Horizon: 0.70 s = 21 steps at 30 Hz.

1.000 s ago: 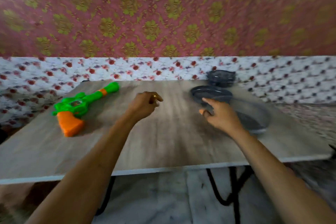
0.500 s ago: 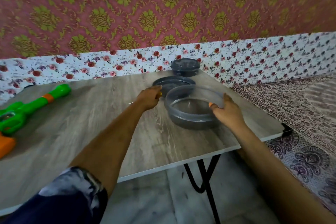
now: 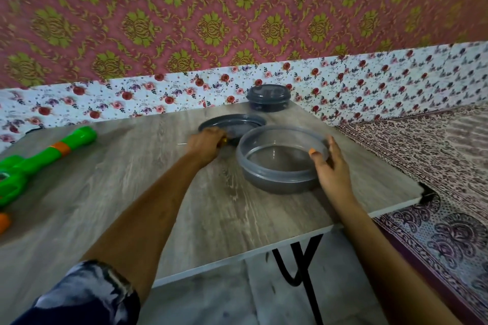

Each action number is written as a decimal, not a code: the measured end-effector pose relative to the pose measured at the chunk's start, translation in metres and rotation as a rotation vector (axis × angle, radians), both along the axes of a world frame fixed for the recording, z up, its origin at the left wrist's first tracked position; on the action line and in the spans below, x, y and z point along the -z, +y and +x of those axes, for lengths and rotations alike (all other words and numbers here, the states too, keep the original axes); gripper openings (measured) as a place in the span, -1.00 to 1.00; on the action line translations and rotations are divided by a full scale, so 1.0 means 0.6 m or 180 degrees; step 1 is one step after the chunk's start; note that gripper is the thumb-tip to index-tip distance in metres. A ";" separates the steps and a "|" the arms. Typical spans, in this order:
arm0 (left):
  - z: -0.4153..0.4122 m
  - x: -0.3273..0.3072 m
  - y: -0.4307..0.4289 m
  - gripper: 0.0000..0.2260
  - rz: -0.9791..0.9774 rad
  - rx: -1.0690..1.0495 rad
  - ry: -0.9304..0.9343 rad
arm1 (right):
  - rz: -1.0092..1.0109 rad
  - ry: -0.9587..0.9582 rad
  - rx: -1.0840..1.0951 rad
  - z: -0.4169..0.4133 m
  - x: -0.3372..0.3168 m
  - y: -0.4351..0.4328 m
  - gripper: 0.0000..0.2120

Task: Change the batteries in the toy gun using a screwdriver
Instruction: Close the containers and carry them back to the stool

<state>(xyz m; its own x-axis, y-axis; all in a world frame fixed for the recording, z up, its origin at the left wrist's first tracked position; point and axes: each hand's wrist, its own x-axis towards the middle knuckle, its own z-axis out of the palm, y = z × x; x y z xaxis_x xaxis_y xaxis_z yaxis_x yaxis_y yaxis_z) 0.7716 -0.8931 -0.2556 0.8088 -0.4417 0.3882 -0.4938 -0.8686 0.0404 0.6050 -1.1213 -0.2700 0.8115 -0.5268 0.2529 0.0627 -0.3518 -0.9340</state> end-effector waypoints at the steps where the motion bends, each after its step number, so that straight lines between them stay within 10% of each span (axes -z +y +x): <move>1: -0.006 -0.008 0.012 -0.78 -0.0094 -0.0071 -0.0123 | 0.0019 0.0012 -0.0005 0.000 0.000 0.002 -0.39; 21: -0.132 -0.146 0.210 -0.89 -0.5775 -0.0588 0.0633 | 0.0179 0.0062 -0.0579 0.006 -0.004 0.133 -0.38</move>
<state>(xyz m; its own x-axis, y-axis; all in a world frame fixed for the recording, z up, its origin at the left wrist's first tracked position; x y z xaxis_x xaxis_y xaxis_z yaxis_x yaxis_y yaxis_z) 0.6925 -0.7669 -0.1679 0.8810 0.4539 0.1334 -0.2793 0.2714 0.9210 0.6085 -1.0416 -0.2674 0.8991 -0.3837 0.2107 0.1024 -0.2836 -0.9535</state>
